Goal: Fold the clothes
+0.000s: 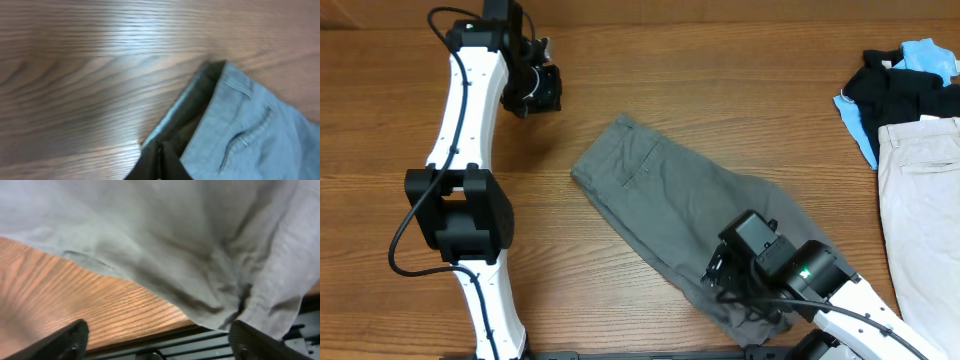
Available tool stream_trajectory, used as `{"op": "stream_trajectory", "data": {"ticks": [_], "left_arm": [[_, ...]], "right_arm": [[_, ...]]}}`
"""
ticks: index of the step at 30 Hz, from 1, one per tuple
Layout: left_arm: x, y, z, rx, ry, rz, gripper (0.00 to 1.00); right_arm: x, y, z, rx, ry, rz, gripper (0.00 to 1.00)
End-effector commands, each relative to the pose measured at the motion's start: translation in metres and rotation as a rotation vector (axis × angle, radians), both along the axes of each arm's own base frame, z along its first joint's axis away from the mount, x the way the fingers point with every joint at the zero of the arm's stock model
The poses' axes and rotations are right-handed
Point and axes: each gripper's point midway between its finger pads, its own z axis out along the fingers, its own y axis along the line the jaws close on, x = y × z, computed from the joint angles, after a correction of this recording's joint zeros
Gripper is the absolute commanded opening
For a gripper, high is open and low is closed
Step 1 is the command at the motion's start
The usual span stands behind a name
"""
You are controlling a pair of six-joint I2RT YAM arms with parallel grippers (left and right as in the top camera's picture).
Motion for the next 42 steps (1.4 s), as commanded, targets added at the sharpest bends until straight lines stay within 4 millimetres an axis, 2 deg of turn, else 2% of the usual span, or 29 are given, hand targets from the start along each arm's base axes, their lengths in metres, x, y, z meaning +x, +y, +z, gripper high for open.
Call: {"op": "stream_trajectory", "data": {"ticks": [1, 3, 5, 7, 12, 16, 17, 23, 31, 35, 42], "left_arm": [[-0.010, -0.037, 0.015, -0.052, -0.047, -0.163, 0.04], [-0.015, -0.051, 0.015, -0.051, -0.043, -0.204, 0.04], [-0.021, -0.064, 0.014, -0.049, -0.038, -0.253, 0.04], [-0.032, -0.077, 0.013, -0.044, -0.025, -0.318, 0.04], [-0.055, -0.103, 0.006, -0.031, 0.017, -0.435, 0.04], [-0.065, -0.112, -0.014, -0.031, 0.057, -0.447, 0.04], [-0.068, -0.112, -0.022, -0.031, 0.072, -0.448, 0.04], [-0.084, -0.110, -0.059, -0.040, 0.136, -0.449, 0.04], [-0.089, -0.111, -0.086, -0.056, 0.142, -0.440, 0.06], [-0.075, -0.093, -0.104, 0.014, 0.137, -0.289, 0.07], [-0.062, -0.055, -0.121, -0.009, 0.155, -0.091, 0.16]], "right_arm": [[0.033, -0.007, 0.029, 0.000, -0.128, -0.048, 0.82], [0.049, -0.015, 0.047, 0.011, -0.176, -0.069, 0.74], [0.062, -0.025, 0.062, 0.013, -0.218, -0.090, 0.58], [0.076, -0.039, 0.077, 0.013, -0.267, -0.102, 0.49], [0.086, -0.055, 0.083, 0.051, -0.278, -0.108, 0.52], [0.086, -0.062, 0.082, 0.060, -0.267, -0.119, 0.60], [0.085, -0.062, 0.082, 0.059, -0.264, -0.119, 0.63], [0.086, -0.062, 0.082, 0.060, -0.268, -0.119, 0.64], [0.087, -0.061, 0.083, 0.061, -0.274, -0.119, 0.65], [0.087, -0.062, 0.082, 0.061, -0.271, -0.119, 0.65], [0.084, -0.062, 0.081, 0.052, -0.263, -0.098, 0.66]]}}
